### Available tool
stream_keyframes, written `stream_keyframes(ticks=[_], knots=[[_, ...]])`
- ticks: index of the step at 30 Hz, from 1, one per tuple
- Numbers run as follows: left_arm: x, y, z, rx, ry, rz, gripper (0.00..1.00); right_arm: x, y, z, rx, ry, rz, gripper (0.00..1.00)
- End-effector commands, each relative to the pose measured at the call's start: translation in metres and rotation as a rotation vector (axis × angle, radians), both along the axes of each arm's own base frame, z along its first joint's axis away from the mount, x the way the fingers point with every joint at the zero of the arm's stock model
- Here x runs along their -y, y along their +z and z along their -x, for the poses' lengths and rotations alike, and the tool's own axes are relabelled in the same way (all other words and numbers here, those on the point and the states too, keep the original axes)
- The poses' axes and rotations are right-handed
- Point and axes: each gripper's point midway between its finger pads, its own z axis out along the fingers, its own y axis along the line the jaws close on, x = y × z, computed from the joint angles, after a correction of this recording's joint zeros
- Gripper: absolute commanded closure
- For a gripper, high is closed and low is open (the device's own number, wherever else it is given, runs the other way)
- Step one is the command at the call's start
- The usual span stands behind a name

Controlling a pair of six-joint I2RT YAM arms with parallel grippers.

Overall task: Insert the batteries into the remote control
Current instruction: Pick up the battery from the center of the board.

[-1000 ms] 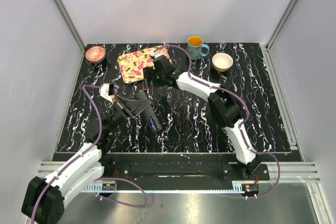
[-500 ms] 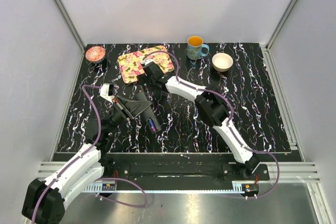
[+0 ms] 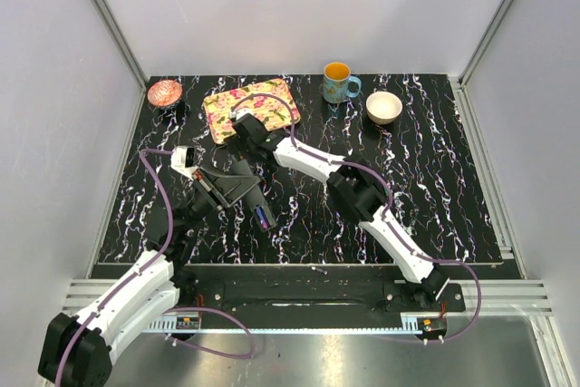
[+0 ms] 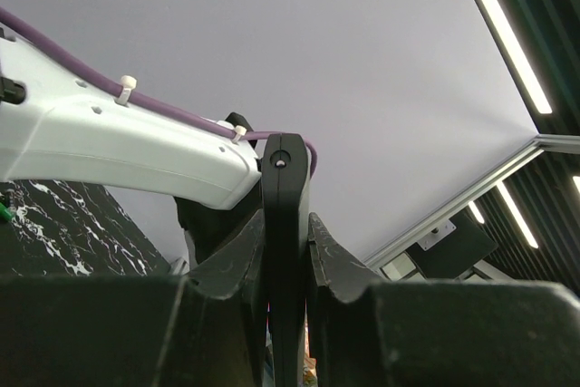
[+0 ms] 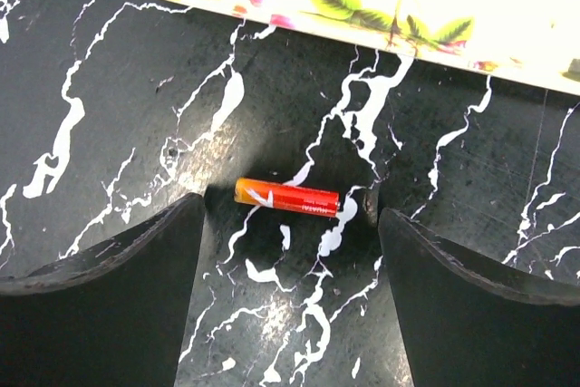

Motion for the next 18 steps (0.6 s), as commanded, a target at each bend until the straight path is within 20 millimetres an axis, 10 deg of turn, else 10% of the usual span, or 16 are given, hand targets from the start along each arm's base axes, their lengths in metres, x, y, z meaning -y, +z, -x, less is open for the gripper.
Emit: stream_keyframes(ticks=[1,18], knots=[[-0.003,0.009,0.008,0.048,-0.008,0.023,1.00,-0.002,0.003,-0.011,0.030,-0.054,0.035,0.15],[-0.003,0.007,0.009,0.046,-0.014,0.026,1.00,0.001,-0.006,-0.009,0.036,-0.063,0.079,0.40]])
